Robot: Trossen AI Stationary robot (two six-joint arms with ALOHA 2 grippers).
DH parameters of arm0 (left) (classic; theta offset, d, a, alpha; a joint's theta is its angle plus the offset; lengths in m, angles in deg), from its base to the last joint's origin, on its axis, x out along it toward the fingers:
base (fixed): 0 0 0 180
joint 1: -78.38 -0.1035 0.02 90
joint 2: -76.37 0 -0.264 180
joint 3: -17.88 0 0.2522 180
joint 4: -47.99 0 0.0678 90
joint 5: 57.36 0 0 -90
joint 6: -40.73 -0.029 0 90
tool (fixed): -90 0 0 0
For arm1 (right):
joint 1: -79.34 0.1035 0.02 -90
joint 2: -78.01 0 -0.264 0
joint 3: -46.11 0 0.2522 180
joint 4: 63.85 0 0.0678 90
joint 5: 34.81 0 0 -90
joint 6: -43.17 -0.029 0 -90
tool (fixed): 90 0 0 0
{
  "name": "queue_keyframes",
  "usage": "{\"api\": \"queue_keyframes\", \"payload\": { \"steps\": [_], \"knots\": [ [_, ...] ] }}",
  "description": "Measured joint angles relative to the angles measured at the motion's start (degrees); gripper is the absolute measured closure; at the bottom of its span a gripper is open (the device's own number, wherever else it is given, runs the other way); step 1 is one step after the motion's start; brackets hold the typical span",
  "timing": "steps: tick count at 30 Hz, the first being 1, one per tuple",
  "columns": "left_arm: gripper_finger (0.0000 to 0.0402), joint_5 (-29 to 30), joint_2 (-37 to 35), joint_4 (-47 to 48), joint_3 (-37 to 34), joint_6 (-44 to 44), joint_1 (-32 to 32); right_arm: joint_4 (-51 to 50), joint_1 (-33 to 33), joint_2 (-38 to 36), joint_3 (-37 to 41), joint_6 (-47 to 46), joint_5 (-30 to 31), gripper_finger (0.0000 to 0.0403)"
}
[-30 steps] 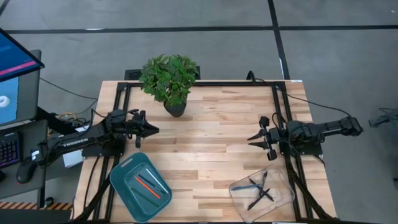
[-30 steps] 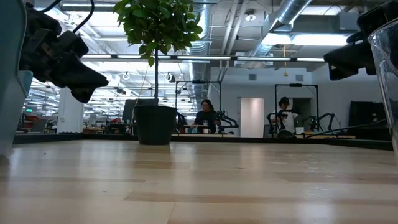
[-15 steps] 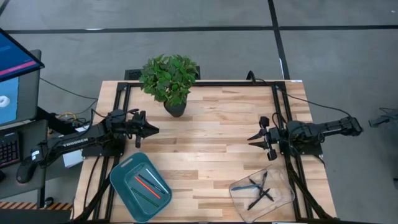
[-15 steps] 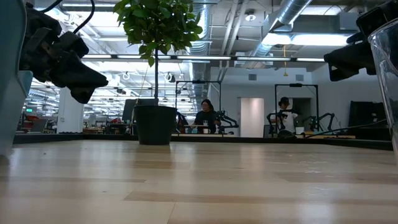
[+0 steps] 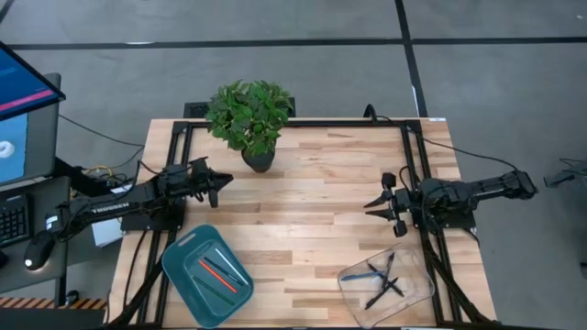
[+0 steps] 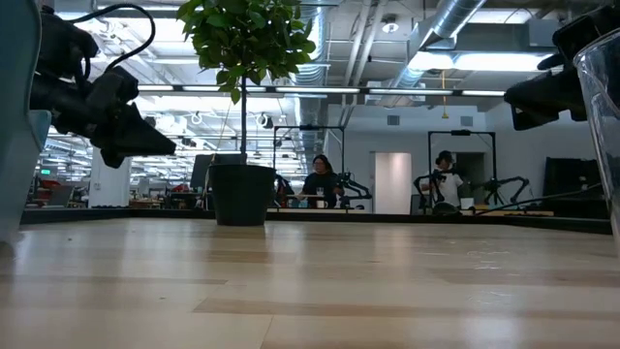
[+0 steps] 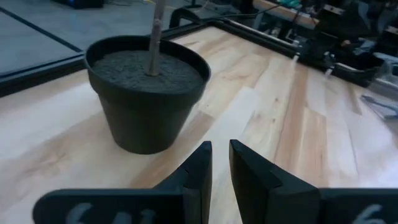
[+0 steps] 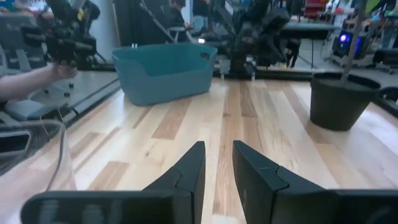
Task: Sort pens & pencils
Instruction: Return to Home Position
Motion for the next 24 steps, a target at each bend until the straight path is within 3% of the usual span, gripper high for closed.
{"api": "queue_keyframes", "payload": {
  "steps": [10, 24],
  "knots": [
    [0.0356, 0.7, 2.9, 0.0, 0.0, -1.5, 0.4, 0.0, 0.0, 4.8, 0.0, 0.0, 0.0, 0.0300],
    [0.0356, 0.6, 3.1, 0.0, 0.0, -2.7, 0.4, 0.0, 0.0, 4.9, 0.0, 0.0, 0.0, 0.0300]
  ]
}}
